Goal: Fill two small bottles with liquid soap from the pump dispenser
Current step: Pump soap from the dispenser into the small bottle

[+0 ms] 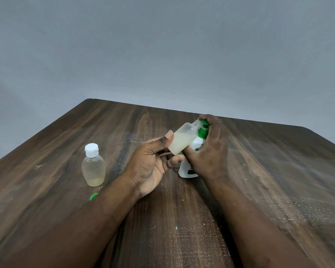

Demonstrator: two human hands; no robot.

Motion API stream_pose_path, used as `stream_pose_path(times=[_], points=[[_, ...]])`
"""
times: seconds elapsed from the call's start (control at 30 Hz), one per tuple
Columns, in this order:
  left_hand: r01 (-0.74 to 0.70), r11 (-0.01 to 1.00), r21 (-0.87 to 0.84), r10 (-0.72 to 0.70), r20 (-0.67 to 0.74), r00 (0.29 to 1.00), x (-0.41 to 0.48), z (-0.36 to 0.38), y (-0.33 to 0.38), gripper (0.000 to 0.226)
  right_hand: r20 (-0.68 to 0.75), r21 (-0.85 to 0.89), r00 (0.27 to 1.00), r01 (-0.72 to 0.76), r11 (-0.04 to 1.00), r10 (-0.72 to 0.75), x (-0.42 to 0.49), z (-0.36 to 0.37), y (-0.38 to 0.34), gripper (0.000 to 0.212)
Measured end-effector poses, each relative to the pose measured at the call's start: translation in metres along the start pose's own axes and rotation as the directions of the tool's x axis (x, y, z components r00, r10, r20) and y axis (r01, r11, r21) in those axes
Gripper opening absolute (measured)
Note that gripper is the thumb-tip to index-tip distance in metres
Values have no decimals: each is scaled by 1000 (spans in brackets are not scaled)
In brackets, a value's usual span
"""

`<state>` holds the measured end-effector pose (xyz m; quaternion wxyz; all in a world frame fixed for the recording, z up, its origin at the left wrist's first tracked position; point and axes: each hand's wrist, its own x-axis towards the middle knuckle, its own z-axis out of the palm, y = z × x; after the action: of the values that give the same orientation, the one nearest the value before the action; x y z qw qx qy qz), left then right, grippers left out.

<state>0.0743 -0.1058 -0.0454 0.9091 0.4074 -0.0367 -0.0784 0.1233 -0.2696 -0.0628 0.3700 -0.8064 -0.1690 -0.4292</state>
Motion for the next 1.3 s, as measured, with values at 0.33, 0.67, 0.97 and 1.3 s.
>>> stream_pose_path(times=[0.33, 0.67, 0.97, 1.3], points=[[-10, 1000, -10, 10, 2, 1000, 0, 1, 0, 49, 39, -16, 999, 9, 1000, -8, 2, -2, 0, 88], [1, 1000, 6, -1, -4, 1000, -1, 0, 0, 48, 18, 23, 1000, -14, 1000, 13, 0, -2, 1, 78], [-12, 1000, -16, 13, 18, 1000, 0, 3, 1, 49, 26, -25, 997, 67, 997, -66, 6, -12, -2, 93], [-16, 1000, -12, 16, 32, 999, -2, 5, 3, 42, 55, -66, 995, 82, 994, -78, 5, -16, 0, 95]])
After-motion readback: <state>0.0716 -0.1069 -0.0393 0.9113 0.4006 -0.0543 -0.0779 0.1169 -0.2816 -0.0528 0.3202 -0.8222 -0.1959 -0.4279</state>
